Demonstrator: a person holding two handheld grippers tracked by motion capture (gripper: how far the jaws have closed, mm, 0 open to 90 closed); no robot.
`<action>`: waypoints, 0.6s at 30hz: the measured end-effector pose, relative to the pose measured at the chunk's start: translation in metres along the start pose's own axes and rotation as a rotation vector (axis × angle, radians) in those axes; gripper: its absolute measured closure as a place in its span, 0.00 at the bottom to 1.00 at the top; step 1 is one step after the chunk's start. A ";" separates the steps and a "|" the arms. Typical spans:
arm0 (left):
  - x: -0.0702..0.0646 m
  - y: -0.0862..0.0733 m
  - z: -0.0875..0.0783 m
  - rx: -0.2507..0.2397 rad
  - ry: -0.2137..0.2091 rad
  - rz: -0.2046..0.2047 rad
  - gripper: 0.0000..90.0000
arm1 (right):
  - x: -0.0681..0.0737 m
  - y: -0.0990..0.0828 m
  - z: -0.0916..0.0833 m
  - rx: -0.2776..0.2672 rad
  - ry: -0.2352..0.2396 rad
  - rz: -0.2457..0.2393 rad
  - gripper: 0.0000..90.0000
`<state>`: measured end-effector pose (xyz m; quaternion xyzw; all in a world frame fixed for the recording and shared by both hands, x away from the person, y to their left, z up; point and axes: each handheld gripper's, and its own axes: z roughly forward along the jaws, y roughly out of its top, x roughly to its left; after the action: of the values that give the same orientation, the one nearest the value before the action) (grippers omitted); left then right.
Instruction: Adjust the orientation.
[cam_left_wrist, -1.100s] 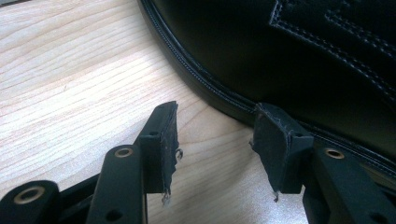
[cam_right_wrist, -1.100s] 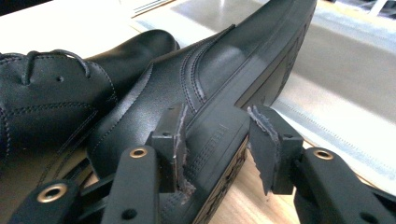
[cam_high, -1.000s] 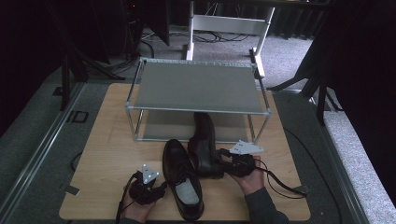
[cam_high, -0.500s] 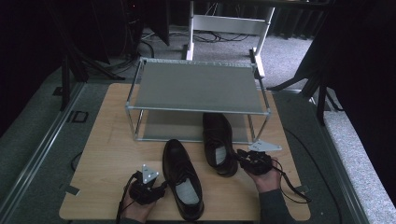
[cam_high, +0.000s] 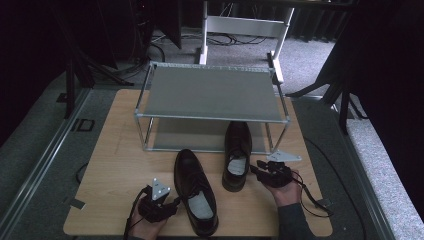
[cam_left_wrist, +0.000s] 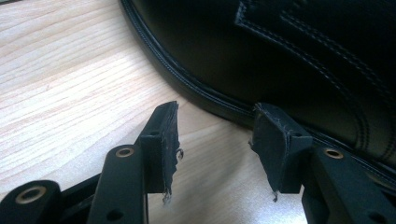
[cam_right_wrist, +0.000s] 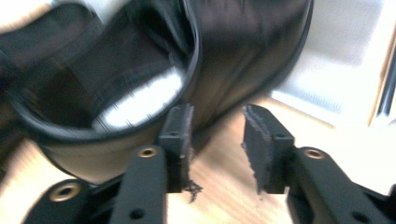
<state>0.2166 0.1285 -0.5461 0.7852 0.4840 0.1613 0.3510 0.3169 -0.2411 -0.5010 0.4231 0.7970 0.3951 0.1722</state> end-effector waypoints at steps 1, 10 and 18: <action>0.000 0.000 0.000 0.004 -0.003 -0.001 0.57 | 0.001 0.007 -0.006 -0.041 0.012 0.005 0.61; -0.002 -0.003 0.000 0.006 -0.021 -0.005 0.57 | 0.013 0.030 0.018 -0.022 0.012 -0.014 0.47; -0.004 -0.005 -0.001 0.005 -0.039 0.001 0.57 | 0.006 0.035 0.042 0.029 -0.044 0.020 0.50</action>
<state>0.2114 0.1265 -0.5487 0.7891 0.4772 0.1449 0.3586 0.3574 -0.2041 -0.5002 0.4421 0.7944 0.3757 0.1797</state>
